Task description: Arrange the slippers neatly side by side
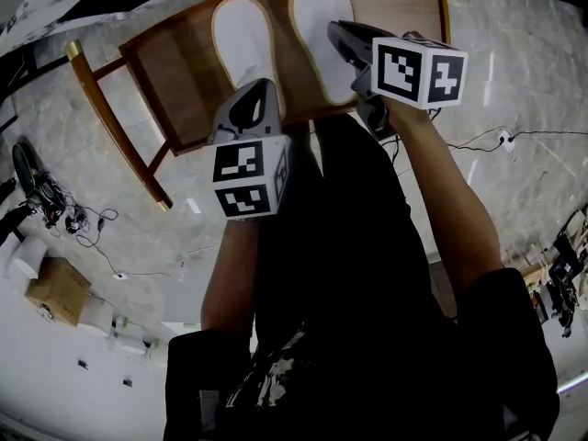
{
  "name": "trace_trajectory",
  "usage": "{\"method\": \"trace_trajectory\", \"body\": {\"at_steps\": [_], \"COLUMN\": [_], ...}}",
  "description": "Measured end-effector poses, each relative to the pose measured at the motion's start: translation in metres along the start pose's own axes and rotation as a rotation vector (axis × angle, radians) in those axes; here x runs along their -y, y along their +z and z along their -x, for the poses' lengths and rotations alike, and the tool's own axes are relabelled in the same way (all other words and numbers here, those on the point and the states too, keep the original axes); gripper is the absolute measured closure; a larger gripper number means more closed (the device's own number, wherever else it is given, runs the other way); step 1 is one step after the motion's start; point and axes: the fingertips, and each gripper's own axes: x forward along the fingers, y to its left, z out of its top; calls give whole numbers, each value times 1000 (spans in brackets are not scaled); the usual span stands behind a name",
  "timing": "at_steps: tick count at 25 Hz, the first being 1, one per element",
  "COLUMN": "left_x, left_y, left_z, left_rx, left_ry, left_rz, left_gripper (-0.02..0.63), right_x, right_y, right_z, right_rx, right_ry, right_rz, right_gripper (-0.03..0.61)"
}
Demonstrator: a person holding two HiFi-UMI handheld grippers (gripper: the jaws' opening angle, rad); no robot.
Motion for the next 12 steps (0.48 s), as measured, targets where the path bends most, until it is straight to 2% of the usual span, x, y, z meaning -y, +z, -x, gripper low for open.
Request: {"method": "trace_trajectory", "body": {"at_steps": [5,12], "left_x": [-11,-28], "left_y": [-1,-7], "left_z": [3,4], "left_rx": [7,-1], "left_ry": [-6,-9], "left_rz": [2,3], "left_gripper": [609,609], "right_x": [-2,-5], "right_y": [-9,-16], "right_z": [-11,-28], "right_rx": [49,52], "right_ry": [-43,-51], "right_rz": [-115,-94], "right_gripper": [571,571]}}
